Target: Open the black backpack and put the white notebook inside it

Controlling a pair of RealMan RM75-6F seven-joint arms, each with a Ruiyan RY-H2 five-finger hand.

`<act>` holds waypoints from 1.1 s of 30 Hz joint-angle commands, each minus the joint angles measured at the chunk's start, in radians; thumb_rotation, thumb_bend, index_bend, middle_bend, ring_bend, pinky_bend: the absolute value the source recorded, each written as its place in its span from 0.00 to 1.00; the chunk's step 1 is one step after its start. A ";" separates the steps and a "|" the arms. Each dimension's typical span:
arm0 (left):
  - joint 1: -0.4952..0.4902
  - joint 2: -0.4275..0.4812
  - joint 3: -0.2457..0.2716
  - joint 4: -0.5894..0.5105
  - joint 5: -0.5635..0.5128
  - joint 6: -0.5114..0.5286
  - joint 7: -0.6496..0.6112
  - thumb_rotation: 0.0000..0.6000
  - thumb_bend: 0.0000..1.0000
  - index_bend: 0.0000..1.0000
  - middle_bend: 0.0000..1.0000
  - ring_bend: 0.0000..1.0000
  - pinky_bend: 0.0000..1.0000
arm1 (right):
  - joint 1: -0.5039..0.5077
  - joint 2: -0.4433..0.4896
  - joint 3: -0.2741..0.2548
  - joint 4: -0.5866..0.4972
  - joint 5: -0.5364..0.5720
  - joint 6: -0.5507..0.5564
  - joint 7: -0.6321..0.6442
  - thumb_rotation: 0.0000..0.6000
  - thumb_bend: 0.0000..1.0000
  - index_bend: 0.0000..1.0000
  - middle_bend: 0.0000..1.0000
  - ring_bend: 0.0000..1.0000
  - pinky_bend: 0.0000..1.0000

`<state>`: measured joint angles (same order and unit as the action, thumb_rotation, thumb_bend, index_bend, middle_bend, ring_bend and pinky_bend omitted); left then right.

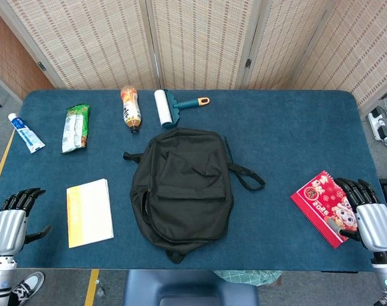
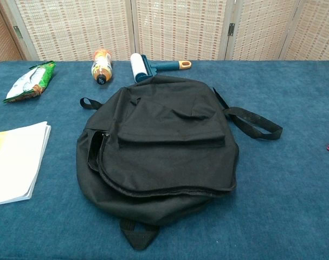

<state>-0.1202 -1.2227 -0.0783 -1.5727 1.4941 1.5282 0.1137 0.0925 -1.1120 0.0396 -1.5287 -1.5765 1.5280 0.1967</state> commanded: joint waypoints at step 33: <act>-0.164 -0.258 0.063 0.568 0.116 -0.191 -0.231 1.00 0.13 0.24 0.25 0.21 0.21 | -0.031 0.025 -0.012 -0.055 -0.049 0.050 -0.040 1.00 0.23 0.15 0.17 0.14 0.08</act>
<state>-0.2711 -1.4527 -0.0243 -1.0389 1.6057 1.3519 -0.1048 0.0627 -1.0877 0.0280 -1.5835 -1.6246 1.5777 0.1573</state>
